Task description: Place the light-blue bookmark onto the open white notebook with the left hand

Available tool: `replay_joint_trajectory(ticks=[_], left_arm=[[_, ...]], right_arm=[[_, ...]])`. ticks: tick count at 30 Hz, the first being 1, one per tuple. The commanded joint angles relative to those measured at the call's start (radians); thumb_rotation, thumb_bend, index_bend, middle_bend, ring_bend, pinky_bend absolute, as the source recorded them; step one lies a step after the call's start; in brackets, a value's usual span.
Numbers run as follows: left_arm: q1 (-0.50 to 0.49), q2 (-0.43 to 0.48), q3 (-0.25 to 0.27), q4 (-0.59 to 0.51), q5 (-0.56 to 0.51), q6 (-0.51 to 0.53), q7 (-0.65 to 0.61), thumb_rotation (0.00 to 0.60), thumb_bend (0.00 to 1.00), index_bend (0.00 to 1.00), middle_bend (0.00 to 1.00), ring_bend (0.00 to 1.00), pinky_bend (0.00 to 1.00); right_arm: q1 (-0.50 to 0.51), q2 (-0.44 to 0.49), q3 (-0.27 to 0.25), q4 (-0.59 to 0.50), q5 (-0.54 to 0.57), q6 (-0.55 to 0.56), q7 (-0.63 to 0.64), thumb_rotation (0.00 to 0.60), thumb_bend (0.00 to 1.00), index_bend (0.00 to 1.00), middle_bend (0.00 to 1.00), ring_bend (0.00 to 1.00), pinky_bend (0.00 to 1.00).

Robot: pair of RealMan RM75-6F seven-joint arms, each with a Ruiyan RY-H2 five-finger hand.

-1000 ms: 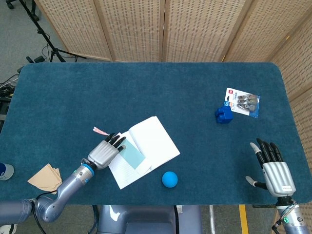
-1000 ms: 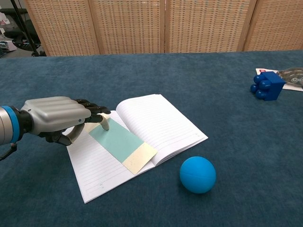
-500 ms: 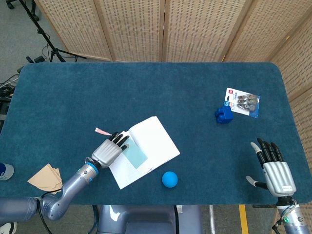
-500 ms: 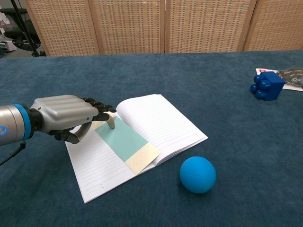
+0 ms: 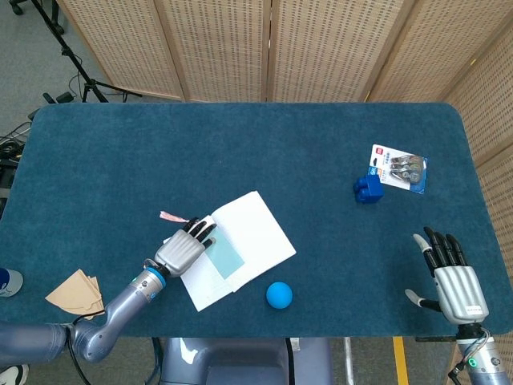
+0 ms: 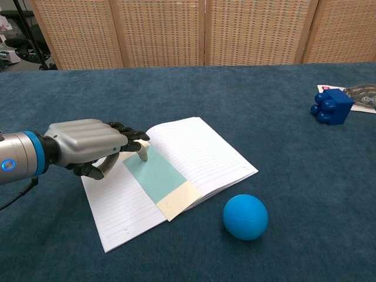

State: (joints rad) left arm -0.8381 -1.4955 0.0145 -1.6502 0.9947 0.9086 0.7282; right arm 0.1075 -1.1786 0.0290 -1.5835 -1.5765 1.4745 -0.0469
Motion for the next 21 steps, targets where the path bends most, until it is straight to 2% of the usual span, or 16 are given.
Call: replay_joint_trajectory(ticks=[1, 9, 21], left_arm=[[-0.001, -0.001, 0.001, -0.003, 0.007, 0.004, -0.001, 0.600, 1.00, 0.21, 0.00, 0.00, 0.00], [-0.001, 0.001, 0.000, -0.009, 0.016, 0.018, -0.006, 0.600, 1.00, 0.21, 0.00, 0.00, 0.00], [0.031, 0.091, -0.014, -0.076, 0.083, 0.085, -0.066, 0.600, 1.00, 0.21, 0.00, 0.00, 0.00]], right_arm=[[0.000, 0.000, 0.000, 0.000, 0.000, 0.001, 0.001, 0.600, 0.09, 0.00, 0.00, 0.00, 0.00], [-0.002, 0.002, 0.001, 0.000, -0.002, 0.006, 0.004, 0.600, 0.09, 0.00, 0.00, 0.00, 0.00], [-0.002, 0.000, 0.000, 0.000, -0.005, 0.006, 0.000, 0.600, 0.09, 0.00, 0.00, 0.00, 0.00]])
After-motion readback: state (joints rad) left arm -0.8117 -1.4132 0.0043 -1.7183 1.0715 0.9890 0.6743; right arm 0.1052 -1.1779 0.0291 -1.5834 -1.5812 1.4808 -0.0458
